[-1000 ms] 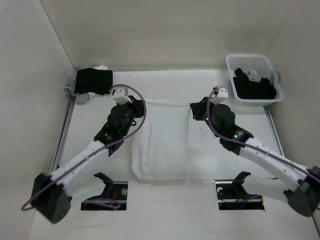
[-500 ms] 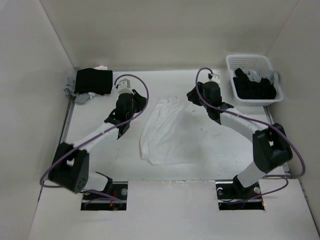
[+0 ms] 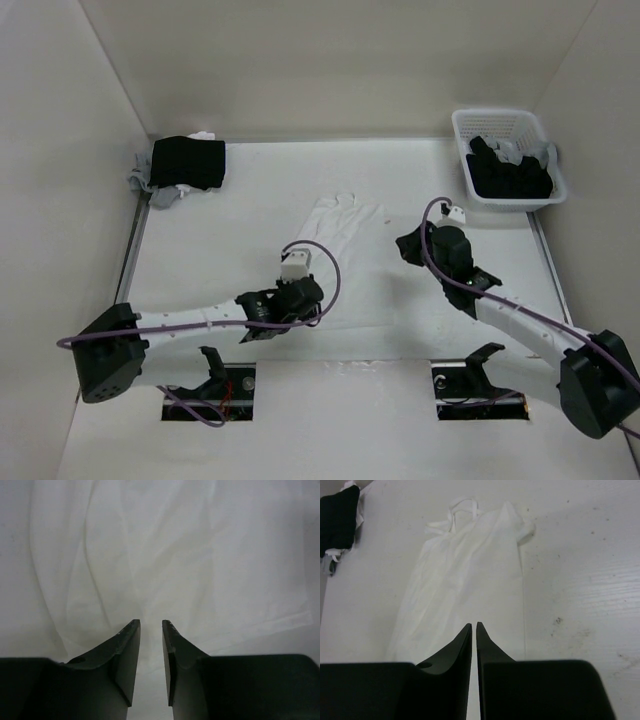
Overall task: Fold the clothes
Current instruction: Fold the tank top
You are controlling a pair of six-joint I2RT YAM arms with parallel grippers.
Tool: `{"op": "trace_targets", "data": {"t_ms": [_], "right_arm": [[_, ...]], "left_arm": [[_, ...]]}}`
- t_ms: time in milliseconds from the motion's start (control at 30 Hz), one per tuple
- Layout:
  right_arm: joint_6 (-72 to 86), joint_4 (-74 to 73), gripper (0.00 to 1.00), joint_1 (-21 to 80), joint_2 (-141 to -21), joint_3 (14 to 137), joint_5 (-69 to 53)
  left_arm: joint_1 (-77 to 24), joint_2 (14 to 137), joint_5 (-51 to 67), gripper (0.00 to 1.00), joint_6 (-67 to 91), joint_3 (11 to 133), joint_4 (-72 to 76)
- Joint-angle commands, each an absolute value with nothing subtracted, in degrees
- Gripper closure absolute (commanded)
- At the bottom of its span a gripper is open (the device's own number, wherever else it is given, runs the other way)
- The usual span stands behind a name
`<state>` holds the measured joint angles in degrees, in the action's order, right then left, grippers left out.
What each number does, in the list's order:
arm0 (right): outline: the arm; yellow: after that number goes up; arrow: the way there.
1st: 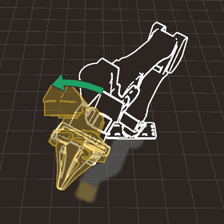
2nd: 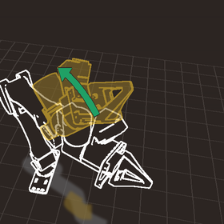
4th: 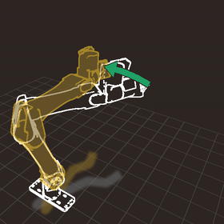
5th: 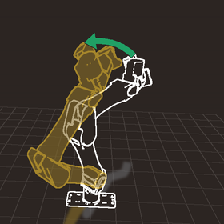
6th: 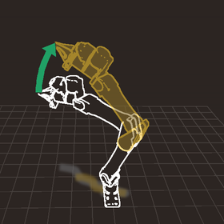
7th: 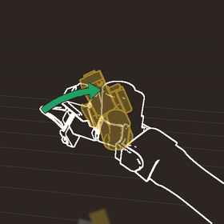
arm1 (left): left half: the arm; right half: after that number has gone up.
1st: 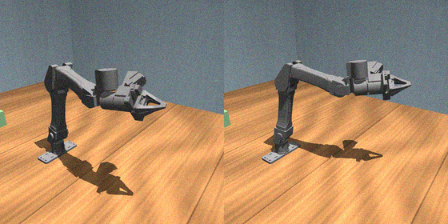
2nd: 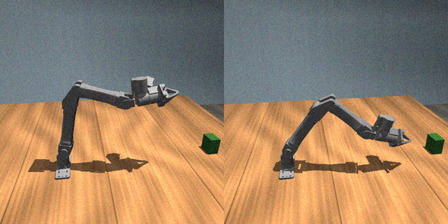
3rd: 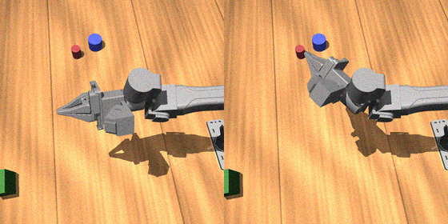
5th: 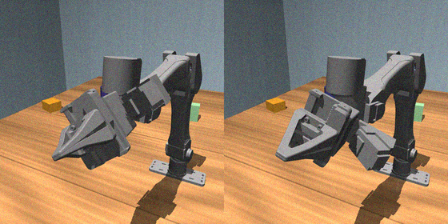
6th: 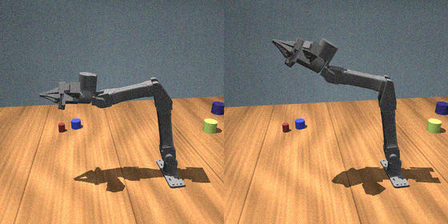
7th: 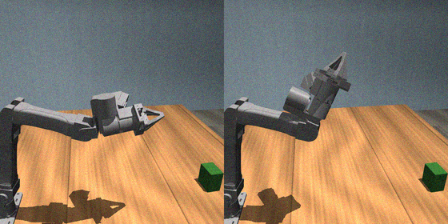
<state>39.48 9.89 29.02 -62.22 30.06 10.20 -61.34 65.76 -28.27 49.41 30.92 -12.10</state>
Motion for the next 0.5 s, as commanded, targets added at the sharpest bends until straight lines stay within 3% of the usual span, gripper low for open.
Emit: {"op": "trace_targets", "data": {"t_ms": [0, 467], "right_arm": [[40.3, 12.5, 0.88, 29.7, -59.2, 27.2, 11.3], [40.3, 14.2, 0.83, 30.0, -57.9, 24.4, 10.5]], "left_arm": [[-65.7, 69.3, -33.6, 0.76, 57.2, 33.0, -16.4], [-71.2, 75.4, -34.3, 0.71, 62.7, 35.1, -20.1]]}}
